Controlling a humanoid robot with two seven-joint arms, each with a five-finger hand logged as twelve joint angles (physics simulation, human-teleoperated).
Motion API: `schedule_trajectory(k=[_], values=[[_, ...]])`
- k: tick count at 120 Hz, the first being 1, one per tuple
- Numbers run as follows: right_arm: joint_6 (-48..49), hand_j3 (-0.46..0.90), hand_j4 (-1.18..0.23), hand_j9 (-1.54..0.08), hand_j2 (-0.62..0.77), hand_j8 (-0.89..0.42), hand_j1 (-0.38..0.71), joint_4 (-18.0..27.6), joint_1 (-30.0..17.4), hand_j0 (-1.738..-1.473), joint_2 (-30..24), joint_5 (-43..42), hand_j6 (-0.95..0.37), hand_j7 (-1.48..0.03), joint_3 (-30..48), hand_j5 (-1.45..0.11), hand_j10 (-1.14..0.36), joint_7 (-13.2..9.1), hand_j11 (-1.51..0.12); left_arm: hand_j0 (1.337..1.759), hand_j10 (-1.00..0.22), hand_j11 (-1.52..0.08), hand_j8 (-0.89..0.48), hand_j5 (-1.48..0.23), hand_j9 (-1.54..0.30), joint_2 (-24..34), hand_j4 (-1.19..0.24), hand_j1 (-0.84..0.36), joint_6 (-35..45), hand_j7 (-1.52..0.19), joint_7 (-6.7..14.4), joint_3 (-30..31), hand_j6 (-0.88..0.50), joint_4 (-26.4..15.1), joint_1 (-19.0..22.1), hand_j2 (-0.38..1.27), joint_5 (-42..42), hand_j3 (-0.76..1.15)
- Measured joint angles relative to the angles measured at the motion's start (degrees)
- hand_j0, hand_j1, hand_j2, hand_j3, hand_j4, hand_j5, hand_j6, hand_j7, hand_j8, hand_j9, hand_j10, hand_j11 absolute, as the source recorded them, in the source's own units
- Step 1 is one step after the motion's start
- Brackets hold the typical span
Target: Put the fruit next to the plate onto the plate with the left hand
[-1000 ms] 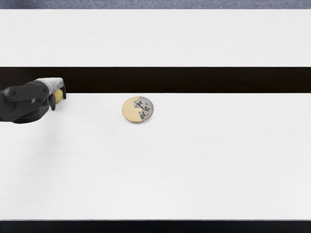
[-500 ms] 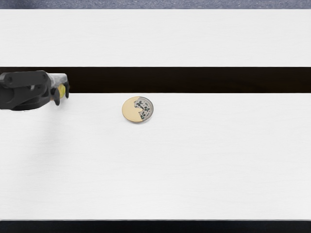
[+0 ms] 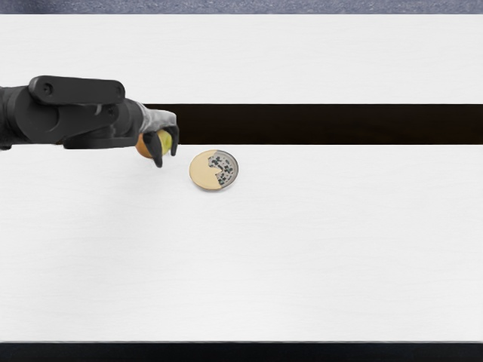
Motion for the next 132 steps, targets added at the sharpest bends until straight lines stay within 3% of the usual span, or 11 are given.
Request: schedule_trajectory(k=[11, 21, 34, 44, 46, 67, 80, 100, 124, 132], values=[[0.0, 0.0, -0.03, -0.03, -0.01, -0.03, -0.32, 0.0, 0.0, -1.658, 0.0, 0.0, -0.03, -0.03, 0.0, -0.03, -0.03, 0.01, -0.03, 1.62, -0.22, -1.24, -0.13, -1.17, -1.23, -2.06, -0.84, -0.43, -0.02, -1.23, 0.01, -1.48, -0.27, -1.32, -0.41, 0.27, -0.11, 0.0], [0.0, 0.0, -0.03, -0.03, -0.01, -0.03, -0.32, 0.0, 0.0, -1.658, 0.0, 0.0, -0.03, -0.03, 0.0, -0.03, -0.03, 0.01, -0.03, 1.619, -0.22, -1.25, -0.14, -1.16, -1.23, -3.82, -0.85, -0.45, -0.01, -1.23, 0.02, -2.97, -0.28, -1.9, -1.16, 0.34, 0.04, 0.0], [0.0, 0.0, -0.03, -0.03, -0.01, -0.03, -0.32, 0.0, 0.0, -1.658, 0.0, 0.0, -0.03, -0.03, 0.0, -0.03, -0.03, 0.01, -0.03, 1.62, -0.23, -1.24, -0.16, -1.16, -1.24, -5.78, -0.85, -0.41, 0.05, -1.23, 0.04, -4.62, -0.33, -2.02, -1.09, 0.24, 0.1, 0.0], [0.0, 0.0, -0.03, -0.03, -0.01, -0.03, -0.32, 0.0, 0.0, -1.658, 0.0, 0.0, -0.03, -0.03, 0.0, -0.03, -0.03, 0.01, -0.03, 1.619, -0.24, -1.25, -0.17, -1.15, -1.24, -6.33, -0.86, -0.42, 0.27, -1.22, 0.07, -5.64, -0.36, -1.9, -0.96, 0.27, 0.43, 0.0], [0.0, 0.0, -0.03, -0.03, 0.0, -0.03, -0.32, 0.0, 0.0, -1.658, 0.0, 0.0, -0.03, -0.03, 0.0, -0.03, -0.03, 0.0, -0.03, 1.619, -0.24, -1.25, -0.17, -1.14, -1.24, -6.55, -0.86, -0.43, 0.34, -1.21, 0.05, -5.82, -0.36, -1.89, -0.92, 0.36, 0.45, 0.0], [0.0, 0.0, -0.03, -0.03, 0.0, -0.03, -0.32, 0.0, 0.0, -1.658, 0.0, -0.01, -0.03, -0.03, 0.0, -0.03, -0.03, 0.02, -0.03, 1.623, -0.28, -1.24, -0.24, -1.08, -1.2, -7.04, -0.89, -0.38, 0.82, -1.15, -0.01, -7.32, -0.46, -1.88, -0.74, 0.2, 0.62, 0.0], [0.0, 0.0, -0.03, -0.03, -0.01, -0.03, -0.32, 0.0, 0.01, -1.658, 0.0, 0.0, -0.03, -0.03, 0.0, -0.03, -0.03, 0.02, -0.03, 1.633, -0.28, -1.02, -0.29, -0.88, -0.98, -7.35, -0.74, -0.36, 1.26, -0.93, -0.05, -8.0, -0.48, -2.0, -0.58, 0.23, 0.1, 0.0], [0.0, 0.0, -0.03, -0.03, -0.01, -0.03, -0.32, 0.0, 0.0, -1.658, 0.0, 0.0, -0.03, -0.03, 0.0, -0.03, -0.03, -0.01, -0.03, 1.647, -0.27, -0.65, -0.27, -0.59, -0.63, -7.35, -0.47, -0.15, 1.46, -0.61, -0.04, -8.52, -0.36, -2.27, -0.38, 0.13, -0.38, 0.0], [0.0, 0.0, -0.03, -0.03, -0.01, -0.03, -0.32, 0.0, 0.0, -1.658, 0.0, 0.0, -0.03, -0.03, 0.0, -0.03, -0.03, 0.01, -0.03, 1.654, -0.26, -0.45, -0.26, -0.43, -0.45, -6.9, -0.34, -0.03, 1.52, -0.44, -0.04, -8.91, -0.29, -2.28, -0.38, 0.08, -0.92, 0.0], [0.0, 0.0, -0.03, -0.03, -0.01, -0.03, -0.32, 0.0, 0.0, -1.658, 0.0, 0.0, -0.03, -0.03, 0.0, -0.03, -0.03, 0.01, -0.03, 1.655, -0.26, -0.42, -0.26, -0.4, -0.41, -4.26, -0.31, -0.01, 1.49, -0.41, -0.04, -10.26, -0.28, -2.42, -0.3, 0.07, -2.98, 0.0]])
